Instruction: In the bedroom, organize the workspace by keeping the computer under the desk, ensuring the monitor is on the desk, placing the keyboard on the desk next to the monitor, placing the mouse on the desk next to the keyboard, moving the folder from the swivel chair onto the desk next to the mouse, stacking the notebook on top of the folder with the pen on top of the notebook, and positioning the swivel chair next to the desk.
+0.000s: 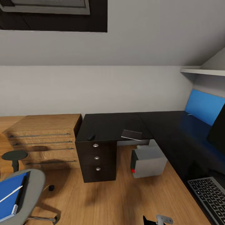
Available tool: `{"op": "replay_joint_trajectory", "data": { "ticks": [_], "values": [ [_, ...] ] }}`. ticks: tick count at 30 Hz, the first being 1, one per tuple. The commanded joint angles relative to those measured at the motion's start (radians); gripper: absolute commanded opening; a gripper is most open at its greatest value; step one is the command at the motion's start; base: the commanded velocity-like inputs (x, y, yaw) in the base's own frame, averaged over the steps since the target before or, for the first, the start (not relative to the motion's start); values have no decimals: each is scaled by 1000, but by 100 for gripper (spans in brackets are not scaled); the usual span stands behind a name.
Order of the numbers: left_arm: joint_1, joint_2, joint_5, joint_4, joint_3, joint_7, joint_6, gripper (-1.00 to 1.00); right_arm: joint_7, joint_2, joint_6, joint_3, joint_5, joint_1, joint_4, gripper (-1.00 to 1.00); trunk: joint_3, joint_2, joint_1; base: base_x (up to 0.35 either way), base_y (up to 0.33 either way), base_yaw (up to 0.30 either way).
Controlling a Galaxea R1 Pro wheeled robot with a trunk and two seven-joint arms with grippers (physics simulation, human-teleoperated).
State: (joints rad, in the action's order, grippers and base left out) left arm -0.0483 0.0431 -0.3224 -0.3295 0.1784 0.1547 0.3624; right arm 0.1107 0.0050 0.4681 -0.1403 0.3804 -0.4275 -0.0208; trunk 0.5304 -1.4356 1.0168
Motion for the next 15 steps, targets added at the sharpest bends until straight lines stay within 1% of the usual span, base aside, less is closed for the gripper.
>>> {"op": "replay_joint_trajectory", "data": {
  "ticks": [1, 15],
  "values": [
    [-1, 0, -10, 1, 3, 9, 1, 100, 5, 0, 4, -7, 11, -1, -2, 100, 1, 0, 1, 327, 12, 1],
    [-1, -1, -10, 1, 3, 9, 1, 100, 5, 0, 4, -7, 11, -2, -2, 100, 1, 0, 1, 334, 2, 0]
  ]
}}
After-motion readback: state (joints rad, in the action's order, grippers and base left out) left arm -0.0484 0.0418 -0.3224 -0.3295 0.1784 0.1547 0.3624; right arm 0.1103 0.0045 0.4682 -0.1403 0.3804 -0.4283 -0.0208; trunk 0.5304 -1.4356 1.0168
